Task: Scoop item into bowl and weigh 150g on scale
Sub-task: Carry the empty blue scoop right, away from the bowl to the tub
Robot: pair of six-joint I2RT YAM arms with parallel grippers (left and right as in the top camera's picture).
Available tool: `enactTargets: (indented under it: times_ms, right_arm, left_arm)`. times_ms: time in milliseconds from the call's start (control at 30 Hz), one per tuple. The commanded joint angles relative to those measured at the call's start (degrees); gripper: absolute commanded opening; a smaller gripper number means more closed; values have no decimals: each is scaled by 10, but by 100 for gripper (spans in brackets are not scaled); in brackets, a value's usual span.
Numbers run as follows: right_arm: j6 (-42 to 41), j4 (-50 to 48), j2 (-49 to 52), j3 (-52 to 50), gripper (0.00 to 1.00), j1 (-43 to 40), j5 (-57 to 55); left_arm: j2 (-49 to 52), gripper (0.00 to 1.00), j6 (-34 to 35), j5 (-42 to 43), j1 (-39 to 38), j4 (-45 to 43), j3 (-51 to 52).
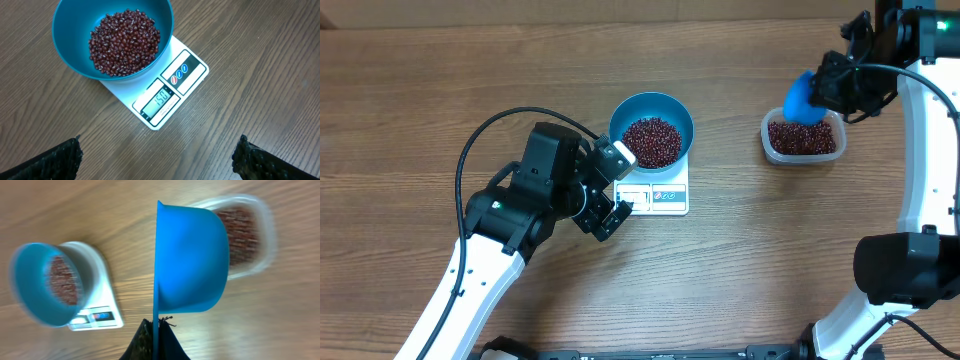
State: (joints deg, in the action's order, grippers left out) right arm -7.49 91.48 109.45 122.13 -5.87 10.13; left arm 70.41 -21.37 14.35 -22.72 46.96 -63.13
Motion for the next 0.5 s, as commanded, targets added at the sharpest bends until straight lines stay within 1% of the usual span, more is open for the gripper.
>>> enactTargets:
  times_ms: [0,100,467]
  right_arm:
    - [2,8,-17,17,4,2,-108]
    - [0,16,-17,17,4,2,-152]
    - [5,19,-17,17,4,2,-187]
  left_arm:
    - [0,100,4,1,3,-1,-3]
    - [0,100,4,1,3,-1,-3]
    - [0,99,4,1,3,-1,-3]
